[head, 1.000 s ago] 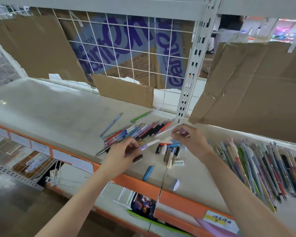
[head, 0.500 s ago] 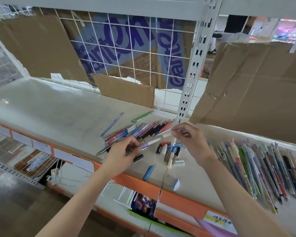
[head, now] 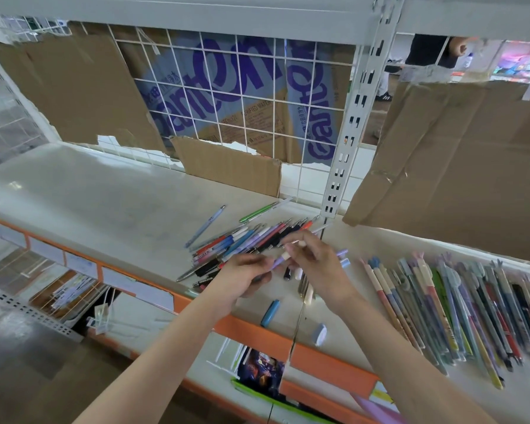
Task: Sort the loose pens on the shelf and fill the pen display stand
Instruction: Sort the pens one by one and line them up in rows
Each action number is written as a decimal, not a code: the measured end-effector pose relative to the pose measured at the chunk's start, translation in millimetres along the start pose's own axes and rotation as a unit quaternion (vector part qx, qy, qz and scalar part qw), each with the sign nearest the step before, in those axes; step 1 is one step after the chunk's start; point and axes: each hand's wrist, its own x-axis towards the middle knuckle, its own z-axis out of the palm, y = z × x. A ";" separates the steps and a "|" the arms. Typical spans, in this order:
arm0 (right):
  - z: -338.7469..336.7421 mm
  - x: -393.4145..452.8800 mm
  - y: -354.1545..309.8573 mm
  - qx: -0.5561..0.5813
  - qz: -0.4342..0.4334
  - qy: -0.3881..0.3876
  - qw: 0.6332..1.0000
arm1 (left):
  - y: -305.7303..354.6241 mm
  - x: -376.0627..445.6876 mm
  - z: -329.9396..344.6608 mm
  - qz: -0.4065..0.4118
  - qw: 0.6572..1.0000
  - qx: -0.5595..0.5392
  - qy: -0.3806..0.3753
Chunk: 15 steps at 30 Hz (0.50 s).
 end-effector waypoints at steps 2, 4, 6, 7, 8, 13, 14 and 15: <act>4.0 1.9 -1.6 0.015 -0.018 0.012 1.000 | 4.8 4.9 4.0 0.031 0.999 0.023 0.010; -2.4 5.0 -3.7 0.019 -0.026 0.047 0.998 | 7.9 11.8 -1.1 0.067 0.990 0.101 0.074; -18.5 7.5 -3.4 -0.022 -0.037 0.065 0.997 | 7.0 20.6 -18.6 0.115 0.942 0.263 0.174; -28.8 7.5 -1.2 -0.074 -0.041 0.066 0.994 | 5.3 24.8 -30.9 0.129 0.905 0.337 0.224; -39.2 6.4 3.0 -0.135 -0.038 0.068 0.988 | 3.5 27.9 -43.7 0.132 0.877 0.384 0.259; -74.3 -13.7 28.3 -0.353 0.032 0.067 0.933 | -5.6 37.7 -73.4 0.093 0.814 0.506 0.270; -77.9 -19.0 32.1 -0.381 0.048 0.057 0.921 | -5.4 37.9 -73.7 0.096 0.814 0.506 0.268; -81.2 -23.8 35.0 -0.416 0.063 0.045 0.906 | -5.3 38.1 -73.9 0.101 0.814 0.506 0.267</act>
